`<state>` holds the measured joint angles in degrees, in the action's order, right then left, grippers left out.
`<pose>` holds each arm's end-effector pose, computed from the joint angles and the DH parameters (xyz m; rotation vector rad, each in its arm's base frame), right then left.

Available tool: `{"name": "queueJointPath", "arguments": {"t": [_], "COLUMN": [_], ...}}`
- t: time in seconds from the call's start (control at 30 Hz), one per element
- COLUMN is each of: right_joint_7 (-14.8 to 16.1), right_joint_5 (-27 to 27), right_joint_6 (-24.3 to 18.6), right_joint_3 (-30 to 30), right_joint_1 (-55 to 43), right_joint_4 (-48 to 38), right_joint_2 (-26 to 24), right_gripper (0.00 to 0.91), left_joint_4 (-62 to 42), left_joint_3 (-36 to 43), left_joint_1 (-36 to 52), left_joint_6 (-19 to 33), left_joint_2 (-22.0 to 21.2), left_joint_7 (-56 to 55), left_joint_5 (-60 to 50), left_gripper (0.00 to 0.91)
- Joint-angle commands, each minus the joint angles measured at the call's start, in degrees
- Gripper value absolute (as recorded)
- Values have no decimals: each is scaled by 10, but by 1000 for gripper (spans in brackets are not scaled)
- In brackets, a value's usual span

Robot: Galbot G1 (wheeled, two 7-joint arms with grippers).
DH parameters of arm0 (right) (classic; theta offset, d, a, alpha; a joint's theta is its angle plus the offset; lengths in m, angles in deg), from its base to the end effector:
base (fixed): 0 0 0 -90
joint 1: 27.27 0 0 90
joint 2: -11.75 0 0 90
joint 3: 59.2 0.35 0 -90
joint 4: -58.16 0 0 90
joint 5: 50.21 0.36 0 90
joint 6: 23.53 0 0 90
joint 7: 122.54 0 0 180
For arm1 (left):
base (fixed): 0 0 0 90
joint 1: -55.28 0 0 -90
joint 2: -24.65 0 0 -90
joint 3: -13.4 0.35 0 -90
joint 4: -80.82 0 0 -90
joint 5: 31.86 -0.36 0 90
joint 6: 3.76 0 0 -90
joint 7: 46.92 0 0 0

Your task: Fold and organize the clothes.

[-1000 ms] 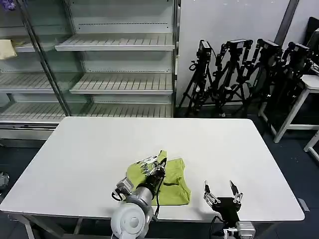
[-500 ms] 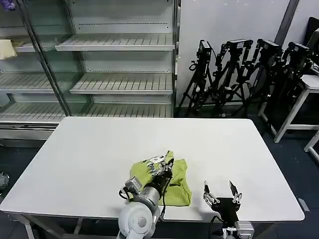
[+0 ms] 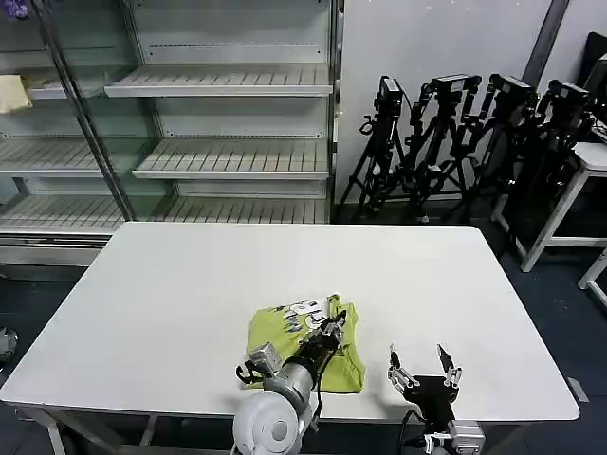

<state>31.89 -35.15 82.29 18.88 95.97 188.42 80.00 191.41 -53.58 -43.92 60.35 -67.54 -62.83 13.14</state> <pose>0.1535 0.0092 -0.2561 -0.0555 -2.9000 0.0443 0.2713 -0.1402 -0.2650 -0.5057 -2.4551 0.9665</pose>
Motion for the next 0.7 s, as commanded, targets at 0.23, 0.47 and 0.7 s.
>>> {"name": "queueJointPath", "arguments": {"t": [0.23,0.47,0.7], "right_joint_7": [0,0,0], "right_joint_5": [1,1,1], "right_joint_6": [0,0,0], "right_joint_3": [1,-7,-14], "right_joint_1": [0,-8,-14], "right_joint_4": [7,5,7], "right_joint_2": [-1,0,-1], "right_gripper": [907,907,907], "left_joint_4": [164,236,242], "left_joint_3": [-53,-152,-250], "left_joint_1": [-80,-150,-203], "left_joint_6": [-16,-20,-27], "left_joint_2": [62,132,193], "left_joint_7": [12,9,8], "left_joint_5": [40,48,79], "left_gripper": [907,907,907]}}
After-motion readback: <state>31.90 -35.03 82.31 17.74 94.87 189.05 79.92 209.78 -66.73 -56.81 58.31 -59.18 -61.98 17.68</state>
